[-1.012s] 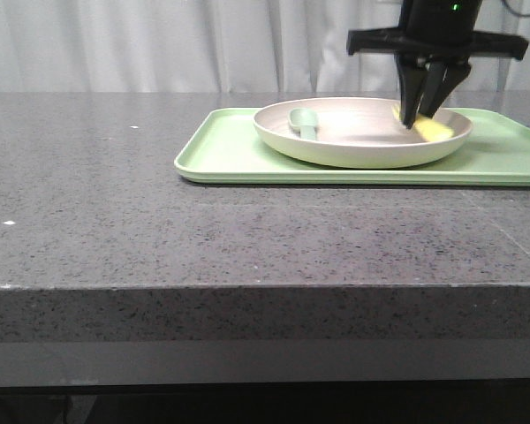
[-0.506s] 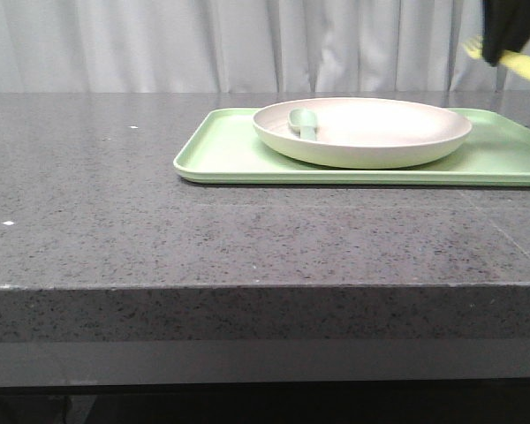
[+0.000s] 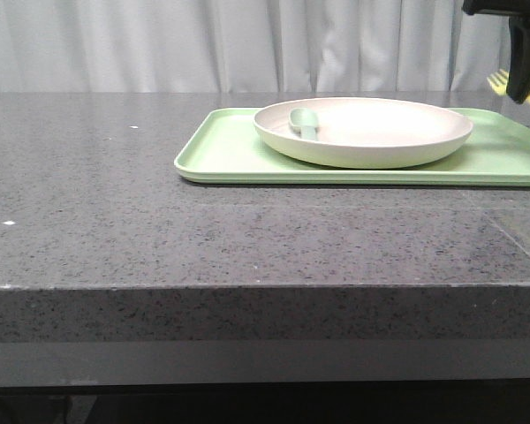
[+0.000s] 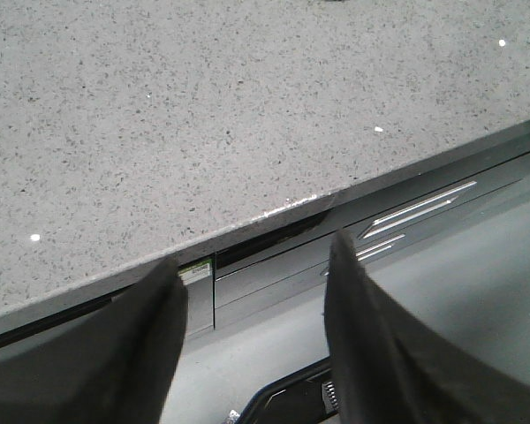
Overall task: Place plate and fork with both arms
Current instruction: 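Move the fork beside the plate and set it on the tray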
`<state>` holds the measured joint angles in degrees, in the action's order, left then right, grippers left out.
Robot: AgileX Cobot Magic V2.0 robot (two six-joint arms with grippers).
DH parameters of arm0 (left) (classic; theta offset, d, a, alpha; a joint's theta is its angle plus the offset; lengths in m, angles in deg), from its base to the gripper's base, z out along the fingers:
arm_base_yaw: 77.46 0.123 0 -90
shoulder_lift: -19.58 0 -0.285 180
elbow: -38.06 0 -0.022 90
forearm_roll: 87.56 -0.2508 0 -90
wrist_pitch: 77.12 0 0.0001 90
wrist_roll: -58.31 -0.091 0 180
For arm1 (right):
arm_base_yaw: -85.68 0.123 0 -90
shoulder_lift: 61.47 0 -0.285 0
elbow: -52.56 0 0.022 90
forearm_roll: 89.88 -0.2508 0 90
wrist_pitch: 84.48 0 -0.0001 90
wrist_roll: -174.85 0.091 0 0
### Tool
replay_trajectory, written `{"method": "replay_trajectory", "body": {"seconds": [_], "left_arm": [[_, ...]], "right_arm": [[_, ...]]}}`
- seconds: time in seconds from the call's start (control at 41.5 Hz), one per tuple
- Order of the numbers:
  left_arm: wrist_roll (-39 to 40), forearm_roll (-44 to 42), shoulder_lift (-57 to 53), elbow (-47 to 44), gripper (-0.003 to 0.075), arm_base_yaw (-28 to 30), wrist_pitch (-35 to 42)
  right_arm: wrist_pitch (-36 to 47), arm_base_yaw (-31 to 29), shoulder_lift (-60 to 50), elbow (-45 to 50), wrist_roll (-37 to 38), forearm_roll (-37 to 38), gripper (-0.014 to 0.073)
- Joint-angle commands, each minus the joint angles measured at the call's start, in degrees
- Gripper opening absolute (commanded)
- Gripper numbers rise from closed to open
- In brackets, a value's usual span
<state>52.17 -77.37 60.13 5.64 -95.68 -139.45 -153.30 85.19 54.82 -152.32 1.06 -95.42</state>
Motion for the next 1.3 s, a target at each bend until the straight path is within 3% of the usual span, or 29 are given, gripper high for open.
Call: {"method": "replay_trajectory", "body": {"seconds": [0.0,0.289,0.699,0.843,1.277], "left_arm": [[-0.11,0.68,0.25,1.5,0.0358,0.15,3.24],[-0.11,0.68,0.25,1.5,0.0358,0.15,3.24],[-0.11,0.68,0.25,1.5,0.0358,0.15,3.24],[-0.11,0.68,0.25,1.5,0.0358,0.15,3.24],[-0.11,0.68,0.25,1.5,0.0358,0.15,3.24]], "right_arm": [[2.27,-0.35,-1.39,-1.27,-0.85,-1.09,-0.0116],[2.8,-0.35,1.92,-1.38,-1.81,-1.34,-0.0088],[3.82,-0.35,2.38,-1.38,-2.65,-1.29,0.0284],[3.77,-0.35,2.38,-1.38,-2.65,-1.29,0.0363],[0.86,0.21,-2.04,-1.33,-2.65,-1.29,0.0382]]}}
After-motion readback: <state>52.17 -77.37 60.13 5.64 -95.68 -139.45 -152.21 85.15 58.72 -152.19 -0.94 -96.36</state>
